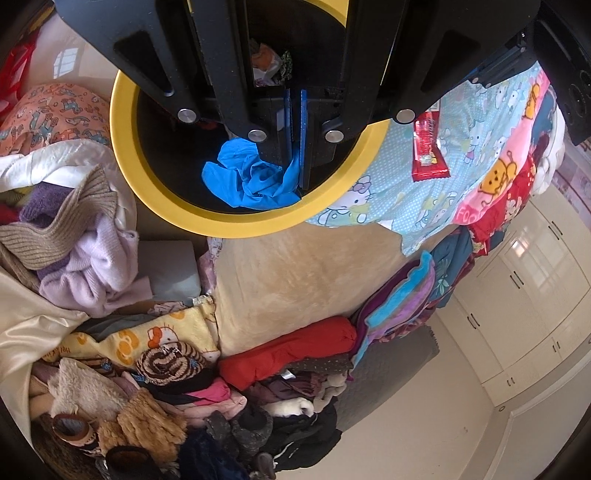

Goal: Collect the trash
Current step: 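Carry the red packet and blue balloon over the yellow bin, then open both tools to drop the packet and balloon into the bin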

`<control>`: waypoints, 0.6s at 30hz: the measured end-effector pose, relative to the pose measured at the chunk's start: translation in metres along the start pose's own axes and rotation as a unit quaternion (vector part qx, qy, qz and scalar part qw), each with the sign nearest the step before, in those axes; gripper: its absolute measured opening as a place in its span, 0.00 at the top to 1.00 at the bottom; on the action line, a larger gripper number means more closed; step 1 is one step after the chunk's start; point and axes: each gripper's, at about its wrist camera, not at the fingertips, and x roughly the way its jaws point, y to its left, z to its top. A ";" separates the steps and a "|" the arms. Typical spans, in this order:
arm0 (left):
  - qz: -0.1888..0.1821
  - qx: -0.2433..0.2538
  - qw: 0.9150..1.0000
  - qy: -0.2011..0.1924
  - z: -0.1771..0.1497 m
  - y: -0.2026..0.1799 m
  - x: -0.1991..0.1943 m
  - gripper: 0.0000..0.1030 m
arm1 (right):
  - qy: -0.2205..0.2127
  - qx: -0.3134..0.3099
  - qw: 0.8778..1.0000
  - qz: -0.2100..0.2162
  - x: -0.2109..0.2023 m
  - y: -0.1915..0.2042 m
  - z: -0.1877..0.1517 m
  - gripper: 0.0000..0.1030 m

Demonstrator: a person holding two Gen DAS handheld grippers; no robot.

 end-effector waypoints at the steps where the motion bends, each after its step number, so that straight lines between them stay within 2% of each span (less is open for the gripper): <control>1: -0.001 0.000 1.000 0.003 0.000 0.000 0.003 0.87 | 0.001 0.001 1.000 -0.001 0.000 -0.001 0.000 0.97; 18: -0.004 -0.008 0.999 0.038 -0.001 -0.001 0.042 0.85 | 0.030 0.011 0.999 -0.008 0.017 -0.017 -0.005 0.96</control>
